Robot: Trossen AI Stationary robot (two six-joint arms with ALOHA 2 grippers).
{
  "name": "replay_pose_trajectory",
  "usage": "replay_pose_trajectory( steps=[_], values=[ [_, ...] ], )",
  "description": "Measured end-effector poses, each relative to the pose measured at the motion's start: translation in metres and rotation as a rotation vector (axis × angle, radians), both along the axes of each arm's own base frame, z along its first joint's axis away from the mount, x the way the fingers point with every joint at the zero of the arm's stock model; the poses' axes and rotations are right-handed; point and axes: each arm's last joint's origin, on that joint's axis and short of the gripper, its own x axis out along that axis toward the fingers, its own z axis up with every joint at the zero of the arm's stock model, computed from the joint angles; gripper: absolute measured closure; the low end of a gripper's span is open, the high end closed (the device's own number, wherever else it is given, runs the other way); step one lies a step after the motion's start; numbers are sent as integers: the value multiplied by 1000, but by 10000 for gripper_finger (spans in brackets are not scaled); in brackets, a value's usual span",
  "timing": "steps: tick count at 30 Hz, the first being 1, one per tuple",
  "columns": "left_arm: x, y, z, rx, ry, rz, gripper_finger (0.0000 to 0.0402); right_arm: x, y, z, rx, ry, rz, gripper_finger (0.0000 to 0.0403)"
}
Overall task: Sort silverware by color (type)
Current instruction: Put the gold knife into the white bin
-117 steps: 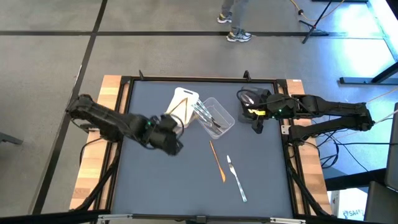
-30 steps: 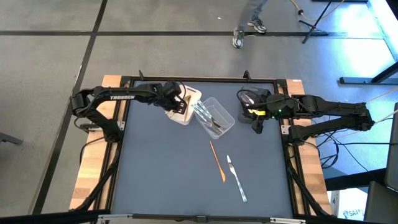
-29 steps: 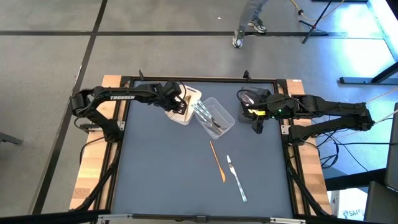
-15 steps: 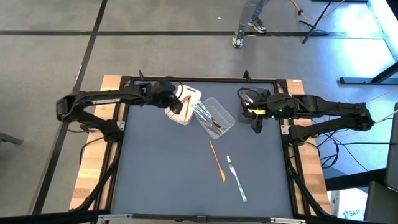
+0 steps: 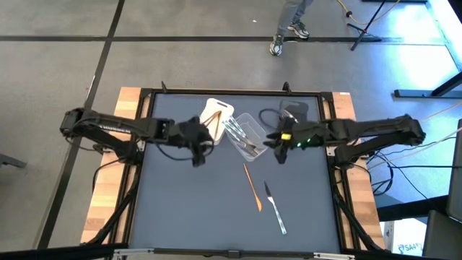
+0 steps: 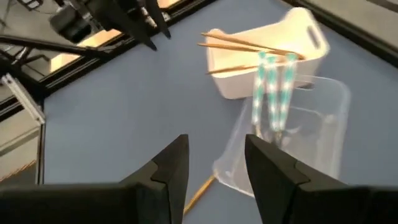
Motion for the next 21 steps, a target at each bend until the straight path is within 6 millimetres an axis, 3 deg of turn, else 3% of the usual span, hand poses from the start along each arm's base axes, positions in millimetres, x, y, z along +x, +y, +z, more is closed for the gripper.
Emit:
replay_pose_trajectory(
  steps=[11, 21],
  values=[
    [0, -44, 3, 14, -43, -183, 296, 50, 48, -38, -7, 16, 100, 260],
    [-2, -59, 4, 11, -56, -235, 296, 72, 74, -83, 88, 118, -23, 260]
  ],
)
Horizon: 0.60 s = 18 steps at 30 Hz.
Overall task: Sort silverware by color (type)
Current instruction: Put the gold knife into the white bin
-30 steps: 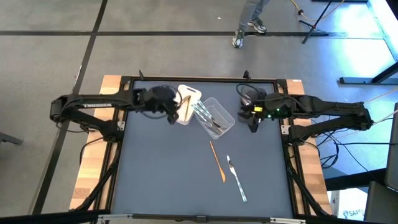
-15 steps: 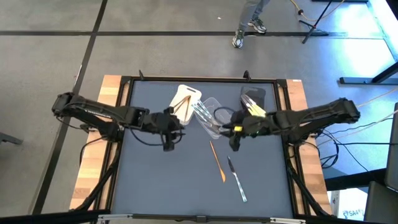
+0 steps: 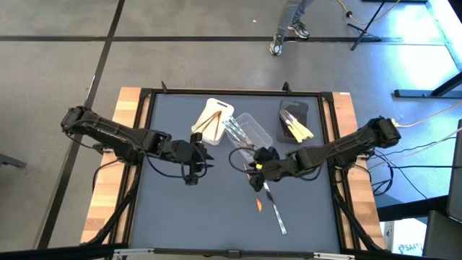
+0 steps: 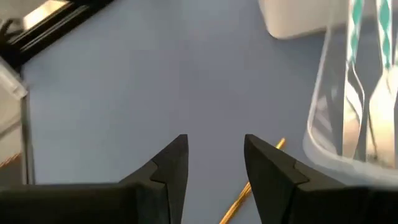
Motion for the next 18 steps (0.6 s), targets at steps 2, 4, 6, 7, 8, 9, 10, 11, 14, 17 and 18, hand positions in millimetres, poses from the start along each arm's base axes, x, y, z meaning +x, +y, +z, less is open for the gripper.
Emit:
replay_pose_trajectory(
  steps=[2, 4, 6, 7, 8, 9, 10, 11, 14, 17, 18],
  values=[
    [0, -1, 0, -3, 0, -3, 296, 3, 2, -8, 29, 11, -57, 260],
    [0, -2, 0, -5, 0, -5, 296, 7, 3, -16, 43, 27, -100, 260],
    [-1, -3, 0, -5, 0, -8, 296, 10, 4, -24, 40, 49, -118, 260],
    [-1, -3, 0, -6, 0, -8, 296, 11, 4, -29, 33, 61, -121, 260],
    [-1, -3, 0, -6, 0, -7, 296, 13, 5, -33, 24, 73, -124, 260],
    [-1, -3, 0, -5, 0, -7, 296, 14, 5, -38, 13, 84, -129, 260],
    [-1, -3, 0, -6, 0, -7, 296, 16, 5, -42, 3, 96, -134, 260],
    [-1, -3, 0, -6, 0, -7, 296, 17, 5, -46, -3, 108, -136, 260],
    [-1, -3, 0, -6, 0, -7, 296, 20, 6, -57, -18, 139, -141, 260],
    [-1, -2, 0, 0, -1, 2, 296, 23, 7, -68, -30, 172, -141, 260],
    [-1, -2, 0, 4, -2, 7, 296, 23, 7, -71, -34, 182, -141, 260]
  ],
)
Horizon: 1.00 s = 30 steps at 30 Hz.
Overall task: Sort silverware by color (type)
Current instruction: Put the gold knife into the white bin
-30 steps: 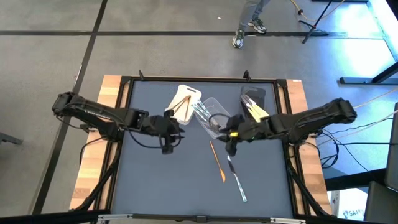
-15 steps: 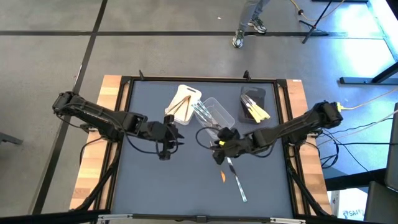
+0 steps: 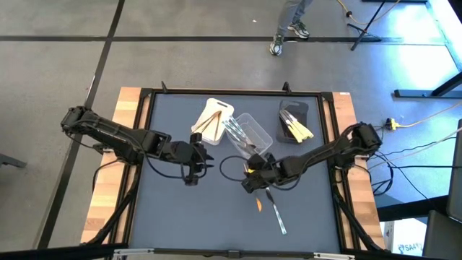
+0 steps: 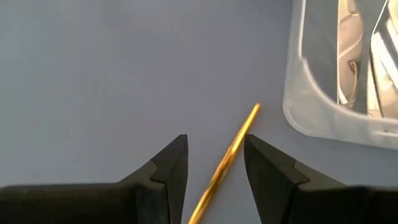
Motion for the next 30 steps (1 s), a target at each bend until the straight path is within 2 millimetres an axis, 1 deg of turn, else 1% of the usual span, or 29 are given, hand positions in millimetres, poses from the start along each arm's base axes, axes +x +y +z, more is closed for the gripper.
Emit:
replay_pose_trajectory(
  steps=[14, 25, 30],
  values=[
    [0, 0, 0, 3, 0, 3, 296, 5, 2, -32, -10, 101, 13, 260],
    [0, 0, 0, 4, 4, 3, 296, 8, 4, -48, 12, 146, 30, 260],
    [-1, 0, 0, 4, 6, 3, 296, 8, 5, -52, 13, 163, 33, 260]
  ],
)
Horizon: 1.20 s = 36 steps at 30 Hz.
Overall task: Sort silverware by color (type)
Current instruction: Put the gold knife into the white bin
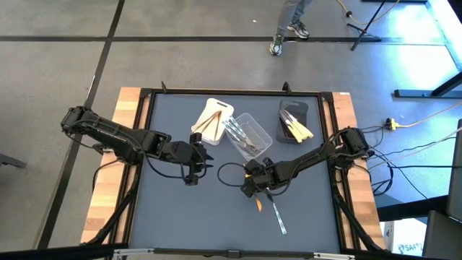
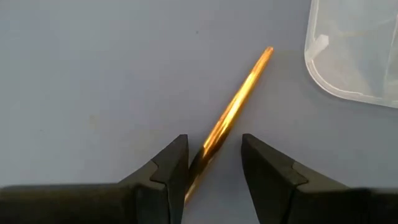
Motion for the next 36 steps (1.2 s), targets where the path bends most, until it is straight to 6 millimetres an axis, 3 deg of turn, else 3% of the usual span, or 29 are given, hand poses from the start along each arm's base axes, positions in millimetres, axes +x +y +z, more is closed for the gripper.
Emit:
replay_pose_trajectory(
  steps=[29, 36],
  values=[
    [0, 0, 0, 0, 0, 0, 296, 0, 0, -2, -8, 5, -2, 261],
    [0, 0, 0, 0, 0, 0, 296, -1, -1, -2, -10, 7, -3, 311]
  ],
)
